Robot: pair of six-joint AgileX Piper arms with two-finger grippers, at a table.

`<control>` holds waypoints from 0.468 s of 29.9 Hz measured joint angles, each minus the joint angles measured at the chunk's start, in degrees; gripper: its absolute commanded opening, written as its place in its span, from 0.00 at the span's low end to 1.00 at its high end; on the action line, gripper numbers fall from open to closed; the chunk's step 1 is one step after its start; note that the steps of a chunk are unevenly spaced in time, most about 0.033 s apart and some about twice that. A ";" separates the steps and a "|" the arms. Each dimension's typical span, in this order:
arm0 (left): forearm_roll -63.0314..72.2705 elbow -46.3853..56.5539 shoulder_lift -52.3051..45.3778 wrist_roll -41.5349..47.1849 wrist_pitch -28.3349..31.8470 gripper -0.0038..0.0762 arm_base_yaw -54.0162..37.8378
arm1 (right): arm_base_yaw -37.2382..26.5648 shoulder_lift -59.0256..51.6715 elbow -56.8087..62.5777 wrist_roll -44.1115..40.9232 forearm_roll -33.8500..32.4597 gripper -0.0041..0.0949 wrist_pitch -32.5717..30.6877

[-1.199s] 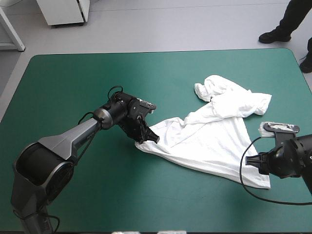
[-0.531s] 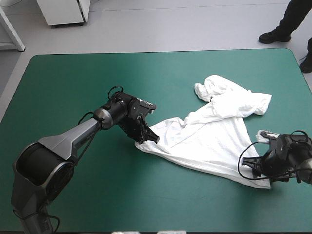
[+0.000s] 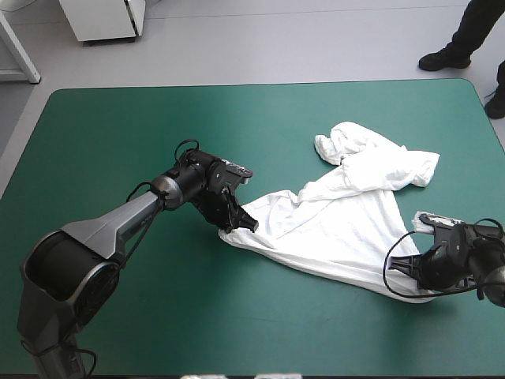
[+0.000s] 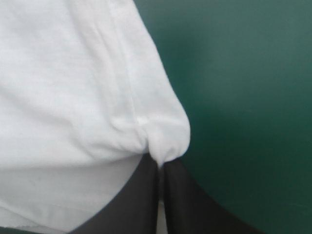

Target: Fold the cloth

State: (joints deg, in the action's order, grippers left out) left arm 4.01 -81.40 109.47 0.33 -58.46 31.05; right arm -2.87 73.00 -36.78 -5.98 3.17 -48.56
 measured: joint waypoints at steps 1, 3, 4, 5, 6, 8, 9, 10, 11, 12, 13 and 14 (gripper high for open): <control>-0.22 0.25 -0.59 0.51 0.35 0.04 0.00 | 0.00 -0.54 -0.35 0.15 0.11 0.02 -0.26; -0.67 0.95 -1.68 1.45 1.18 0.04 0.03 | 0.00 -1.87 -1.45 0.86 1.10 0.02 -3.22; -1.36 1.38 -2.54 2.01 1.25 0.04 0.03 | 0.00 -3.17 -2.61 1.14 1.36 0.02 -4.80; -2.06 1.70 -3.78 2.67 1.38 0.04 0.03 | 0.00 -4.94 -4.27 1.31 1.50 0.02 -5.58; -2.61 1.88 -5.13 3.27 1.70 0.04 0.03 | 0.00 -6.49 -5.79 1.51 1.62 0.02 -5.81; -3.53 1.93 -9.49 4.35 2.52 0.04 0.03 | 0.00 -10.38 -9.57 2.39 2.20 0.02 -6.22; -4.01 1.93 -12.03 4.62 3.00 0.04 0.03 | 0.00 -11.82 -10.94 2.88 2.48 0.02 -6.49; -4.01 1.93 -14.67 4.77 3.36 0.04 0.03 | 0.00 -13.50 -12.23 3.46 2.68 0.02 -6.91; -4.01 1.93 -17.31 5.00 3.65 0.04 0.03 | 0.00 -15.03 -14.01 3.72 2.88 0.02 -7.43; -4.01 1.93 -19.41 5.18 3.76 0.04 0.03 | 0.08 -16.40 -15.11 4.01 2.90 0.02 -7.94; -4.72 1.93 -22.05 5.30 3.97 0.04 0.03 | 0.27 -17.65 -16.48 4.31 2.90 0.02 -8.56; -5.16 1.93 -24.65 5.47 4.12 0.04 0.03 | 0.64 -18.77 -17.87 4.74 2.84 0.02 -9.19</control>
State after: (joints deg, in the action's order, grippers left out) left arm -1.15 -79.47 84.82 5.79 -54.34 31.08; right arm -2.23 54.23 -54.65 -1.24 6.01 -57.74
